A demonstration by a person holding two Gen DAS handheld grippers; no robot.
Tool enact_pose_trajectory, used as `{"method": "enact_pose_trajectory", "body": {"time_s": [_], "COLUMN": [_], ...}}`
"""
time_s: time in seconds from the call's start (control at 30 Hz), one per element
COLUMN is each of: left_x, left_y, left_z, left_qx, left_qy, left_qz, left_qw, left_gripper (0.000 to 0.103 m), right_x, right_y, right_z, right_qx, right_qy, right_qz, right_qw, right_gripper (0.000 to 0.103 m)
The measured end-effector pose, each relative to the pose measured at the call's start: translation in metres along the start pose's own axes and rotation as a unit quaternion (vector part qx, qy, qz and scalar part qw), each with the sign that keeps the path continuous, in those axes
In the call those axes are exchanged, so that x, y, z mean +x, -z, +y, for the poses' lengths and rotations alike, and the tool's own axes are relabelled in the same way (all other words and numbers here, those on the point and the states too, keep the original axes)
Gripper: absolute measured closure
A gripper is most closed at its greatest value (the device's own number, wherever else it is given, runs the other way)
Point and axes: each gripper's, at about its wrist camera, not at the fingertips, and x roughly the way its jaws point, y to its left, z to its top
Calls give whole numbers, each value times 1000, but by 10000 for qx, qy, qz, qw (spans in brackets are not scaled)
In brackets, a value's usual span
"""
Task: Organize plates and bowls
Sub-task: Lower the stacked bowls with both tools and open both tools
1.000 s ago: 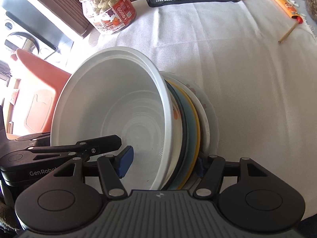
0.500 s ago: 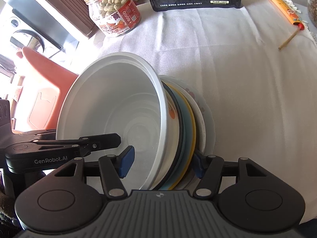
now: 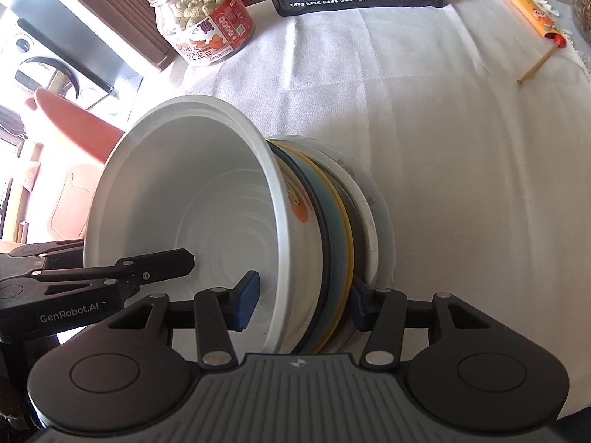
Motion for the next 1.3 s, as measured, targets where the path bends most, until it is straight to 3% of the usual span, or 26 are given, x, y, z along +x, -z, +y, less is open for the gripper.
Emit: {"method": "enact_pose_trajectory", "body": {"time_s": [0.17,0.33,0.6,0.77,0.83,1.1,1.3], "left_x": [-14,-19,-26,-31,-34,-43,-54], "left_y": [0,-6,-7,-2,-1,2,3], "left_z": [-7,0,0,-15,-18,-25,-34], "left_qx": [207,133,134,548,625,769,1046], "left_qy": [-132,-58,-8,-298,-246,-220,-453], "left_qz": [-102,-93,-86,-184,-204,-307,-589], "left_qw": [9996,9999,9999,9979,9975,9963,9917], "left_gripper": [61,62,63,64,72,76,76], "right_x": [-7,-25,-16,-16,-16,-18,-23], "right_y": [-1,-2,-3,-3,-4,-4,-2], "right_z": [3,18,16,16,16,16,17], "right_qx": [-117,-476,-404,-390,-397,-391,-505], "right_qy": [128,127,134,96,96,83,249], "right_qz": [-118,-453,-339,-349,-334,-355,-507], "right_qw": [9998,9978,9985,9986,9986,9986,9971], "right_gripper": [52,52,52,52,52,51,51]}}
